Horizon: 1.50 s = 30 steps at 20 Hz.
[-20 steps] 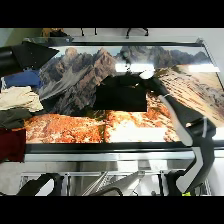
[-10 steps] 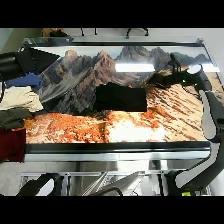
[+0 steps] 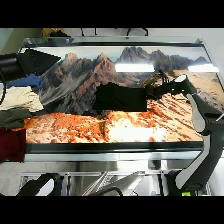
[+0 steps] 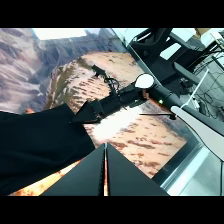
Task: Fold the shirts.
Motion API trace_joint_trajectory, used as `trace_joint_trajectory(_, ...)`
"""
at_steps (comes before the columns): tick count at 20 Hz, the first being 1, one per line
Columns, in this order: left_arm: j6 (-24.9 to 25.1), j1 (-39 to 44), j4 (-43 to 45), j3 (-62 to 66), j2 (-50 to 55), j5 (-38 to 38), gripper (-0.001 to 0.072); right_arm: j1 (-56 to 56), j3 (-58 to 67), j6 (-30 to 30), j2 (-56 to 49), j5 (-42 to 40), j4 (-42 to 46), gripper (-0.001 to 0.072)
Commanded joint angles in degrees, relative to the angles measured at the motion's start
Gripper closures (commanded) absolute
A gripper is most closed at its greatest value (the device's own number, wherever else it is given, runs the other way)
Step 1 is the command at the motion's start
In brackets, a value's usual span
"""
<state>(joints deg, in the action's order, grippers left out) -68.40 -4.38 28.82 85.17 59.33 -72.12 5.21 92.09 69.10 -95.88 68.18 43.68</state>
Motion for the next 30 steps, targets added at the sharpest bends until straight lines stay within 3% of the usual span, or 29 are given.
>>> trace_joint_trajectory(1,0.0,-0.1,0.0,0.0,0.0,-0.2,0.0694,-1.5,-0.1,-4.2,-0.9,1.3,-5.1,0.0464)
trace_joint_trajectory(2,0.0,-0.1,-0.1,0.0,0.0,-0.2,0.0694,-1.4,-0.1,-6.3,-0.2,2.6,-8.6,0.0588)
trace_joint_trajectory(4,0.0,-0.1,0.0,0.0,0.0,-0.2,0.0695,-0.8,0.9,-9.0,2.8,3.9,-13.9,0.0684)
trace_joint_trajectory(11,0.0,-0.1,0.0,0.0,0.0,-0.2,0.0695,12.4,9.6,-9.6,19.9,-2.6,-19.3,0.0686)
trace_joint_trajectory(17,0.0,-0.1,0.0,0.0,0.0,-0.4,0.0694,32.8,9.6,-1.2,23.4,-4.4,-18.8,0.0686)
trace_joint_trajectory(21,0.0,-0.1,0.0,0.0,0.0,-0.3,0.0695,42.8,9.2,10.1,21.3,-5.0,-11.6,0.0686)
trace_joint_trajectory(23,0.0,-0.1,0.0,0.0,0.1,-0.3,0.0694,44.7,9.2,12.5,20.8,-6.1,-10.7,0.0686)
trace_joint_trajectory(27,0.0,-0.1,0.0,0.0,0.2,-0.1,0.0695,42.9,9.3,12.3,19.7,-12.9,-16.5,0.0685)
trace_joint_trajectory(30,0.0,-0.1,0.1,0.0,0.2,1.0,0.0694,39.8,9.5,3.2,17.3,-23.0,-29.3,0.0686)
